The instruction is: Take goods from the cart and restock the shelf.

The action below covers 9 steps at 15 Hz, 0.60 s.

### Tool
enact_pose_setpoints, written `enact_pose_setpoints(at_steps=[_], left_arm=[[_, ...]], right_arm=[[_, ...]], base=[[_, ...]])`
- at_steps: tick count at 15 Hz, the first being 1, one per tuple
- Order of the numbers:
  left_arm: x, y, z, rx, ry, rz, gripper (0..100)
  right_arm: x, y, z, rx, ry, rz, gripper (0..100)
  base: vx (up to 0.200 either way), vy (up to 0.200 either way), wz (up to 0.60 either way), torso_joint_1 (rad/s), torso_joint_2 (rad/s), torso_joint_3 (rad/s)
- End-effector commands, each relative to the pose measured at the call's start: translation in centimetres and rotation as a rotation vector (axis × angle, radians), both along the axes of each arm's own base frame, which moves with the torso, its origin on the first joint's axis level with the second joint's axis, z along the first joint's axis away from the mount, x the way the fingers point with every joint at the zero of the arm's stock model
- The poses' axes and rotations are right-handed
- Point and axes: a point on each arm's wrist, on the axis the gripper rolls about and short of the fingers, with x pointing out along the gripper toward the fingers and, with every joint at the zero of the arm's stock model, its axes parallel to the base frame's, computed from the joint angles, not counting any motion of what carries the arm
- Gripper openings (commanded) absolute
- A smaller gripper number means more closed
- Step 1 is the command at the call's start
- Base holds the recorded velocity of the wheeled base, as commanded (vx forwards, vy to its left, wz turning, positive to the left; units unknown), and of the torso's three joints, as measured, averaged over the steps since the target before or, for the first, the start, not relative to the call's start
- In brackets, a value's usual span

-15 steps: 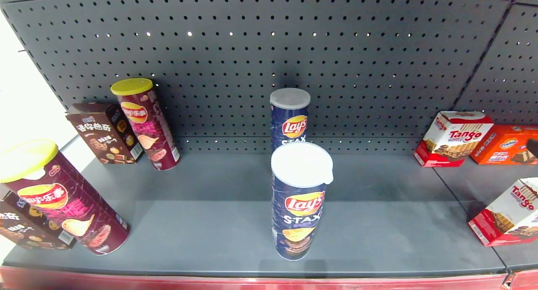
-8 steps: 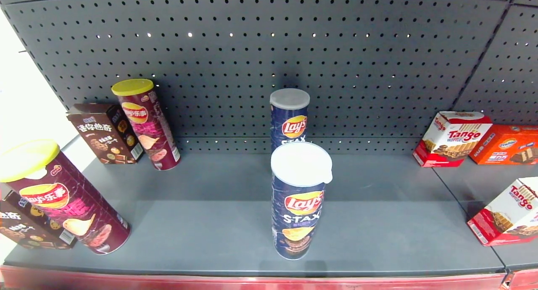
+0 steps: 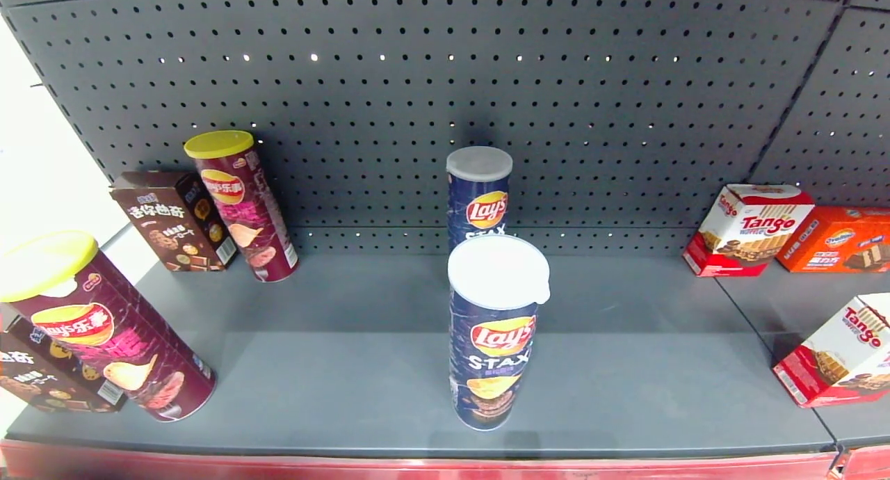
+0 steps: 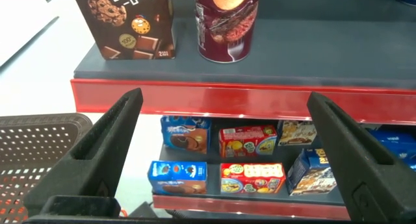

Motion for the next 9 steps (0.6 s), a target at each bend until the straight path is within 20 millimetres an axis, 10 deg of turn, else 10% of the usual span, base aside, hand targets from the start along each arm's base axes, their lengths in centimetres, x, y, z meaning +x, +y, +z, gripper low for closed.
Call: enact_pose_setpoints(at_steps=[1,9], left_arm=[[0.01,0.0,0.01,-0.004,0.001,0.002,100],[0.01,-0.01,0.01,0.002,0.001,-0.003,100]], right_arm=[[0.02,-0.02,-0.18,-0.001,0.017,-0.033,100],[-0.76,0.17,-0.37,0.014,-0.081,-0.136,100]], base=[[0.0,0.0,0.0,0.0,0.0,0.0],[0.0,0.0,0.0,0.0,0.0,0.0]])
